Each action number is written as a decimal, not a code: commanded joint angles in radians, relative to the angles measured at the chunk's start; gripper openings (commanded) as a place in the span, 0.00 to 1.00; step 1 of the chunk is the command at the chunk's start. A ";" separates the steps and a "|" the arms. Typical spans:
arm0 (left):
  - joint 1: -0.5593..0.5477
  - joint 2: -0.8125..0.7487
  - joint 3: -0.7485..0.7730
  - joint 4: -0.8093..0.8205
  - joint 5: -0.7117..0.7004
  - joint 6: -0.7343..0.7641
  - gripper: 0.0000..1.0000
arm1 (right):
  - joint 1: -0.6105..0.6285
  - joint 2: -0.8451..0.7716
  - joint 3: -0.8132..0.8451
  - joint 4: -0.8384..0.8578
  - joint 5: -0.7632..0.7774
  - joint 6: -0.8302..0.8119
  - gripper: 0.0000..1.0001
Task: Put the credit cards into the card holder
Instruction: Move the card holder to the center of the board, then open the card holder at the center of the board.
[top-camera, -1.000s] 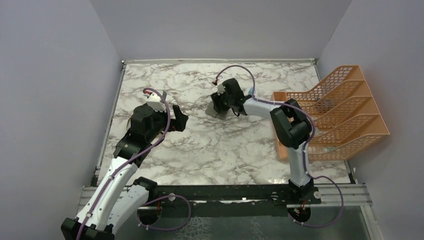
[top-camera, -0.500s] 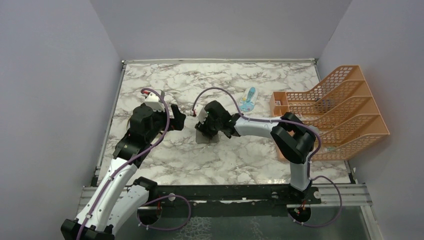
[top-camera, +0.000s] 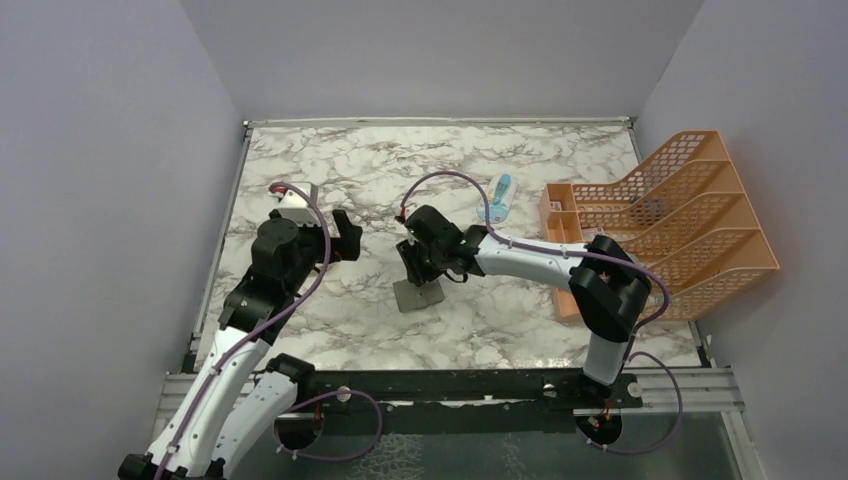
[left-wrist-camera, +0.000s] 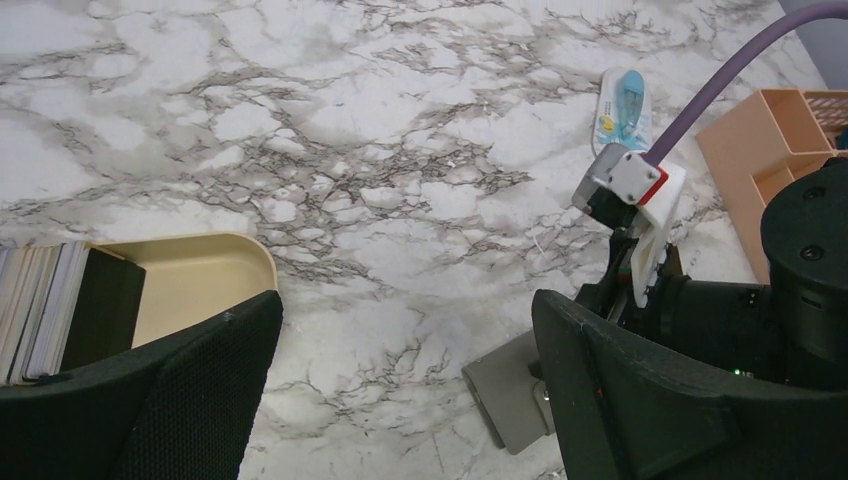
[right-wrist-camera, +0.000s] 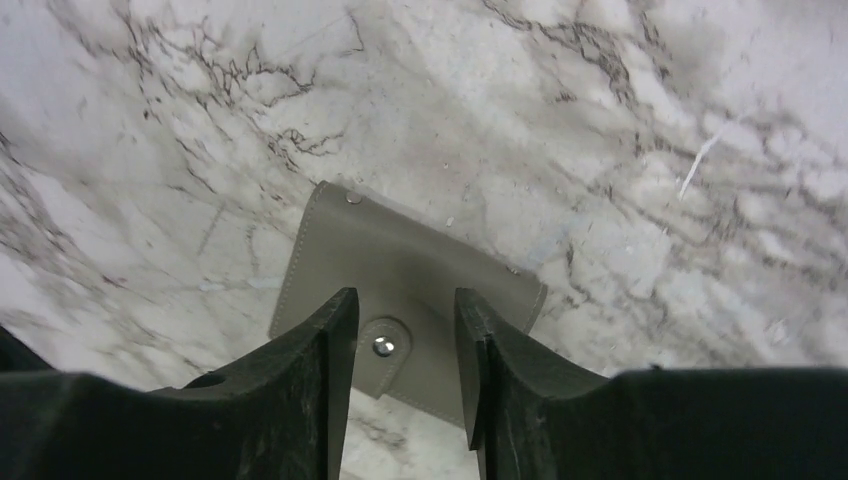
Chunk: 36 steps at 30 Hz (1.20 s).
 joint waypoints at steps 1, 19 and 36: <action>0.006 -0.039 0.000 -0.015 -0.074 0.006 0.99 | 0.007 -0.016 0.053 -0.185 0.089 0.432 0.39; 0.012 -0.073 0.000 -0.022 -0.120 0.002 0.99 | 0.065 0.035 0.095 -0.257 0.154 0.571 0.36; 0.016 -0.078 -0.002 -0.022 -0.112 0.000 0.99 | 0.114 0.121 0.166 -0.351 0.262 0.567 0.35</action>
